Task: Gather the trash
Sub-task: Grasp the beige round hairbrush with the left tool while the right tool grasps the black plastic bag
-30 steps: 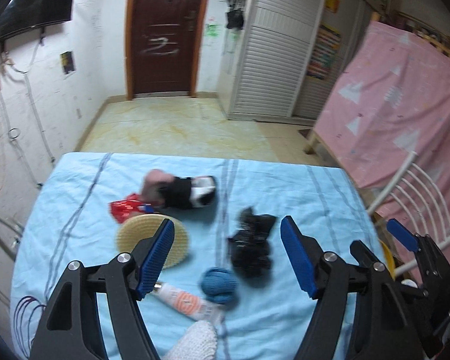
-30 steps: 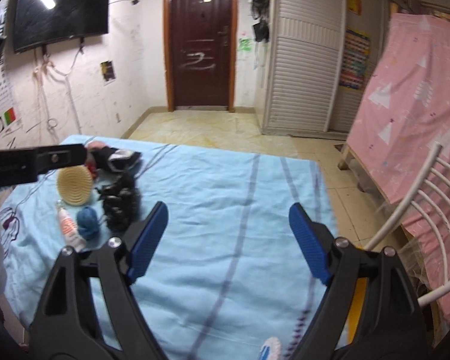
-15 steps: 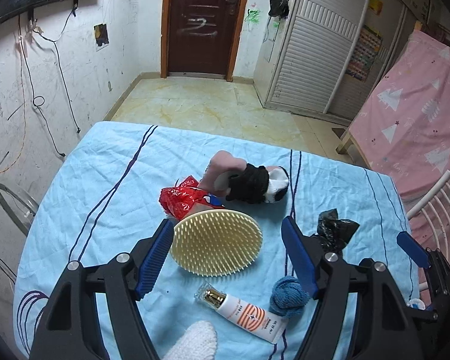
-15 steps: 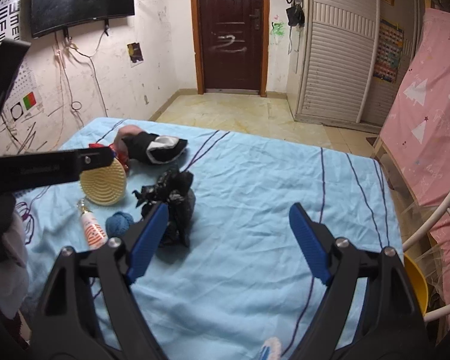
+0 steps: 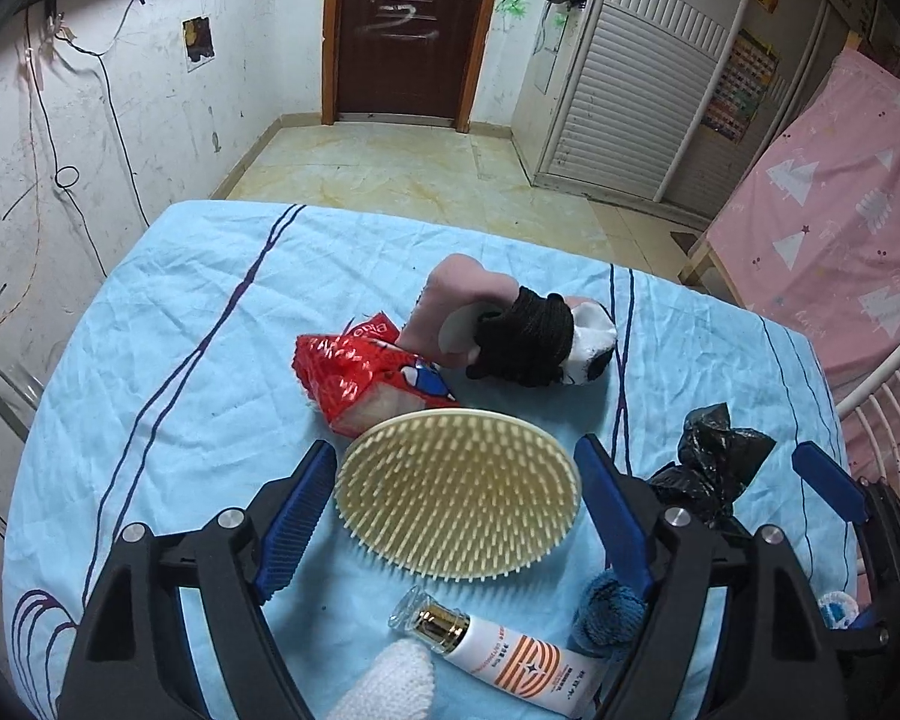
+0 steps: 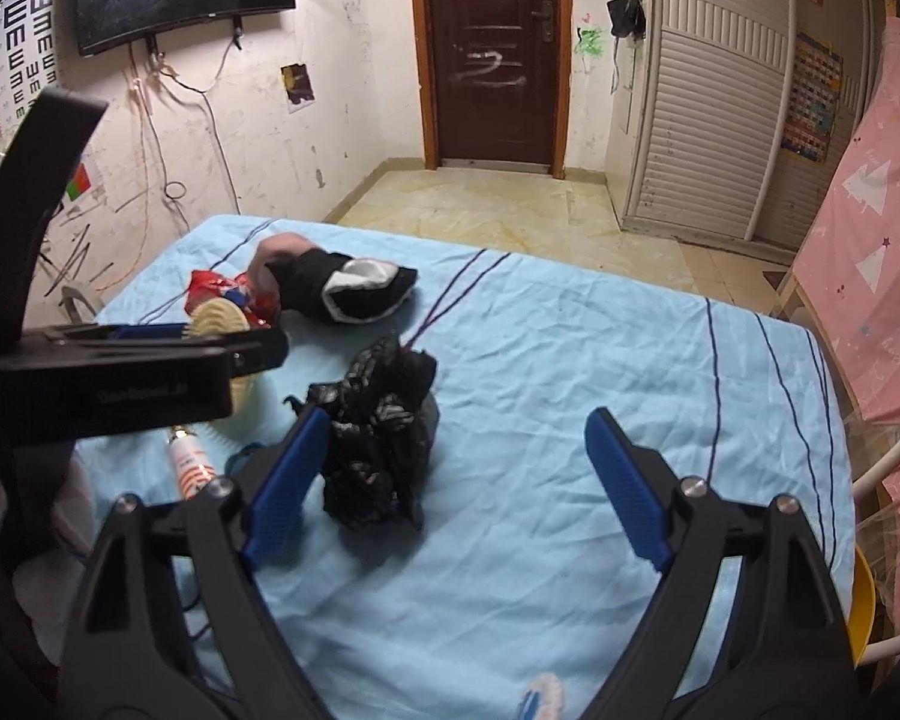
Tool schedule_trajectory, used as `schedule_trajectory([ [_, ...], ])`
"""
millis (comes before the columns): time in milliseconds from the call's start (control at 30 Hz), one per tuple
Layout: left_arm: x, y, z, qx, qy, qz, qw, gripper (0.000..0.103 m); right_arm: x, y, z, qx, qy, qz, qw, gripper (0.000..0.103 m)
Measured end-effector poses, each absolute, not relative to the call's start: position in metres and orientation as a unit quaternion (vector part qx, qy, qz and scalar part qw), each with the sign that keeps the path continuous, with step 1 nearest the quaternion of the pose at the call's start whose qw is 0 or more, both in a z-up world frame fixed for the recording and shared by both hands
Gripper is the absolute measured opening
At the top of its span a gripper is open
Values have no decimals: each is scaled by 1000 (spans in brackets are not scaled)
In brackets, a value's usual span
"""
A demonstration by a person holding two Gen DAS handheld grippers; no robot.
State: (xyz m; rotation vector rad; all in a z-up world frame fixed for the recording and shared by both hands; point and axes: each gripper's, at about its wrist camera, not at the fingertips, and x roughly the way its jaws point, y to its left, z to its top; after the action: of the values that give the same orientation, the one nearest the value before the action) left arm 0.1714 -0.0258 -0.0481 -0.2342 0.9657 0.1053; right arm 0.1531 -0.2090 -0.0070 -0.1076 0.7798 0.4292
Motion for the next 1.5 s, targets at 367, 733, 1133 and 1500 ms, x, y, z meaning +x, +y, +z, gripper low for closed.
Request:
schedule_trajectory([
  [367,169,-20,-57,-141,469,27,872,70,155,-199,-6,-52,381,220,897,84],
  [733,142,2,-29,-165,431,35,886,70,156,-187,-9,-50,393,232,889,84],
  [1133,125,10,-19,-171,424,32,889,70,160,-182,-20,-62,414,224,880,30],
  [1500,113,-5,-3,-154,411,32,898,70,141,-209,9,-37,370,214,903,30],
])
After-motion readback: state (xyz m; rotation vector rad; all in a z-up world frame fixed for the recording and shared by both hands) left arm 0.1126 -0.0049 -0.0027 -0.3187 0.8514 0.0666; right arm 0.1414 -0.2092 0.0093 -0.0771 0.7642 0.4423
